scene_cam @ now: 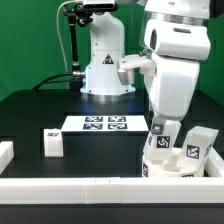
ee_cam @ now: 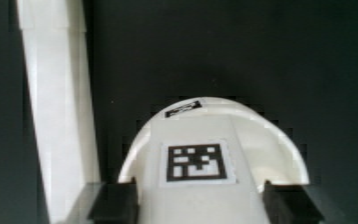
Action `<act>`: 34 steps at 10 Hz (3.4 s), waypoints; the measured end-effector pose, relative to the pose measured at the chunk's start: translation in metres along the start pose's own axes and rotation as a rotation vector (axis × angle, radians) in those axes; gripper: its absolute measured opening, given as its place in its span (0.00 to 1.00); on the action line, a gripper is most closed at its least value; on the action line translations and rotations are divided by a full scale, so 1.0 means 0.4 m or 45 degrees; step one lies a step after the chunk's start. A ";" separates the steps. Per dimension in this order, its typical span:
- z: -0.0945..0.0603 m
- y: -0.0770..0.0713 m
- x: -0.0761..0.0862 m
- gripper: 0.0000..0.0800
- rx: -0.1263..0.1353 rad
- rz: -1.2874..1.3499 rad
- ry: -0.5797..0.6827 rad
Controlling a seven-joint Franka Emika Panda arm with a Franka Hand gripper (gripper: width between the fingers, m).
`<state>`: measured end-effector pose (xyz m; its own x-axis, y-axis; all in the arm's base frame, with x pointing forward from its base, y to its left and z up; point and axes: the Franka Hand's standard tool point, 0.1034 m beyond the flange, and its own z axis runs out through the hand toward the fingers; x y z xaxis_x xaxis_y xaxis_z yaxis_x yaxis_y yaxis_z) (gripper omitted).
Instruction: Assemble stool
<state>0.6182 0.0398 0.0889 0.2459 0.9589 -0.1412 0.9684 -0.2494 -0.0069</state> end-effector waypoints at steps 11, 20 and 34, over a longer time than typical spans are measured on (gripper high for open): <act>0.001 -0.018 0.023 0.42 0.031 1.382 -0.003; 0.003 -0.020 0.031 0.42 0.064 2.143 0.011; 0.003 -0.015 0.056 0.42 0.401 3.698 0.179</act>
Offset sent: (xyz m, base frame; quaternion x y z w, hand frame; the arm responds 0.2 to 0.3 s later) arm -0.0106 0.0032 -0.0115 0.0279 -0.0241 0.2853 0.9577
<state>0.6180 0.0627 0.0844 -0.0265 -0.9975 -0.0656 -0.9962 0.0318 -0.0808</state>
